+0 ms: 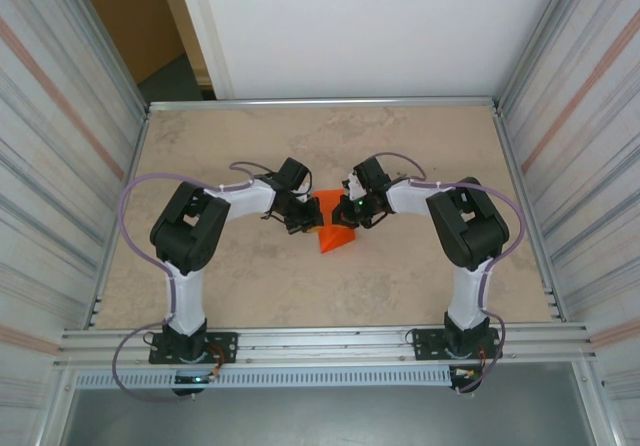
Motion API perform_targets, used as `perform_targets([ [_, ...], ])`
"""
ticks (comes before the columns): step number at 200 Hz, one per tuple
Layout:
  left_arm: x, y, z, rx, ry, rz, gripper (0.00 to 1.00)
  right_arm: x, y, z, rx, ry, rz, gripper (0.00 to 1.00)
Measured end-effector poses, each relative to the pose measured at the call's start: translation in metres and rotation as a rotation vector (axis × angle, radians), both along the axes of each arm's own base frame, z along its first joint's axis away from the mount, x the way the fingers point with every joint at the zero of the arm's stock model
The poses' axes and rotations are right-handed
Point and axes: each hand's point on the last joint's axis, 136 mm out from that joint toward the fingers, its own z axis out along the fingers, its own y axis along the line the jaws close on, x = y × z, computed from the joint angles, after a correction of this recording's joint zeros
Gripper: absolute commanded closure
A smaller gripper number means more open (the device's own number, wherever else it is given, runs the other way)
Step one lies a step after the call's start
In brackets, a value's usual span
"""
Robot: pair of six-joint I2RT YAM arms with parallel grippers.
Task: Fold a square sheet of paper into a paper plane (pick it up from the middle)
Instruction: Fold the triangle a second time at the center of the table.
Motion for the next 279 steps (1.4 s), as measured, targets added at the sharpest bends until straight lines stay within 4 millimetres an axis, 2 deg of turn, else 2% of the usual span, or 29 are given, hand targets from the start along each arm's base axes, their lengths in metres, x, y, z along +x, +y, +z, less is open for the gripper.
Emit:
perform_targets([
  [87,-0.001,0.001,0.004,0.003,0.001,-0.006,1.00,-0.001,-0.007,-0.008,0.012,0.016,-0.012,1.00],
  [121,-0.004,-0.004,0.025,-0.044,-0.038,-0.013,0.96,0.000,-0.008,-0.009,0.014,0.018,-0.014,1.00],
  [140,-0.010,-0.015,0.041,-0.086,-0.071,-0.036,0.96,-0.001,-0.008,-0.009,0.016,0.021,-0.014,1.00],
  [162,-0.020,-0.030,0.047,-0.116,-0.085,-0.076,0.96,-0.001,-0.008,-0.009,0.021,0.026,-0.012,1.00],
  [203,-0.041,-0.043,0.036,-0.126,-0.041,-0.119,0.97,-0.001,-0.008,-0.009,0.032,0.033,-0.011,1.00],
  [232,-0.043,-0.042,0.025,-0.113,-0.017,-0.117,0.97,-0.002,-0.008,-0.010,0.037,0.038,-0.009,1.00],
  [279,-0.042,-0.041,0.019,-0.105,-0.012,-0.114,0.98,-0.002,-0.008,-0.010,0.038,0.039,-0.009,1.00],
])
